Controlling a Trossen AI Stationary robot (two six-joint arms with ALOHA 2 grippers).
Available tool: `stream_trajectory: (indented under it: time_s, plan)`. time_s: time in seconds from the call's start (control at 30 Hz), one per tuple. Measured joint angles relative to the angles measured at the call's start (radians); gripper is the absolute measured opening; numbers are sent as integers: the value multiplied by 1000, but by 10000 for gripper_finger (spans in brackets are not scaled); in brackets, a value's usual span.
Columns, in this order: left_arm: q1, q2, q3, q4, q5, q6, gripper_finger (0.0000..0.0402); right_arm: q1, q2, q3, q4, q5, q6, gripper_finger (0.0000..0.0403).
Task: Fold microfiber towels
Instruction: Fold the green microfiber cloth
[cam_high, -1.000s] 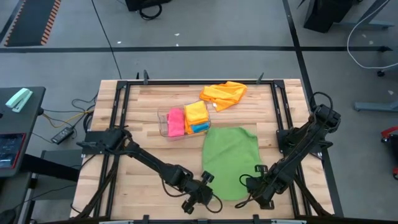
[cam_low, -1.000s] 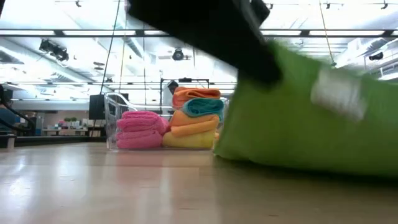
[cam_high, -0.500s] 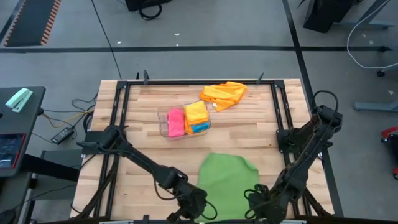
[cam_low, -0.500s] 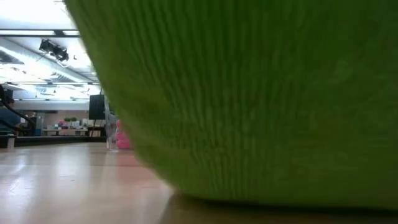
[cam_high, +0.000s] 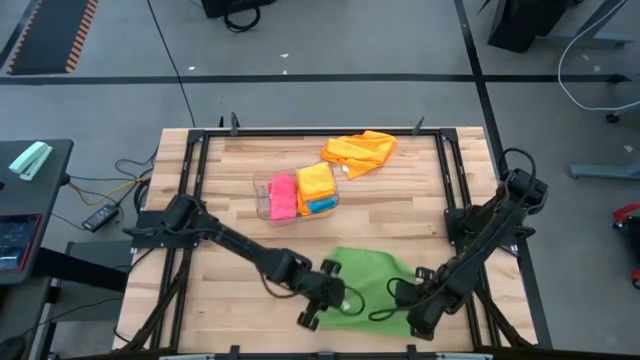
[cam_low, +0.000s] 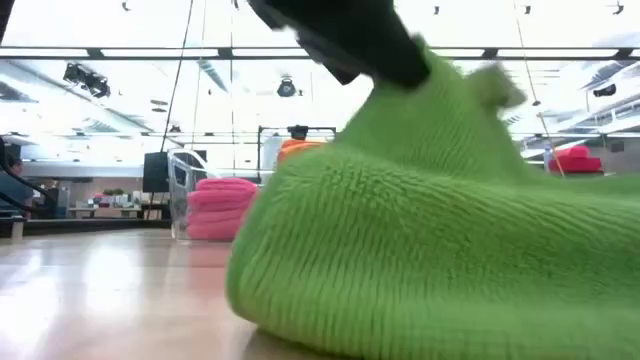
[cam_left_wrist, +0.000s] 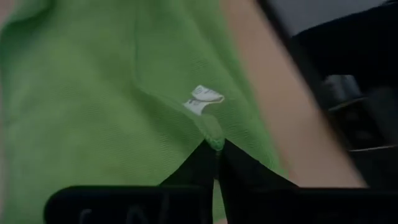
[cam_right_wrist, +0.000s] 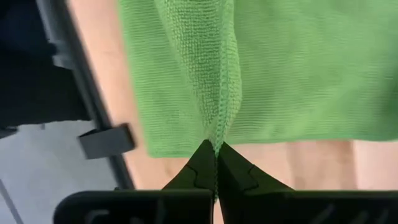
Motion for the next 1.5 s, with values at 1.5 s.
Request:
stream_trajectory:
  time_s: [1.5]
  plan:
    - [244, 42, 0, -217, -61, 101, 17, -210, -3, 9, -426, 149, -221, 77]
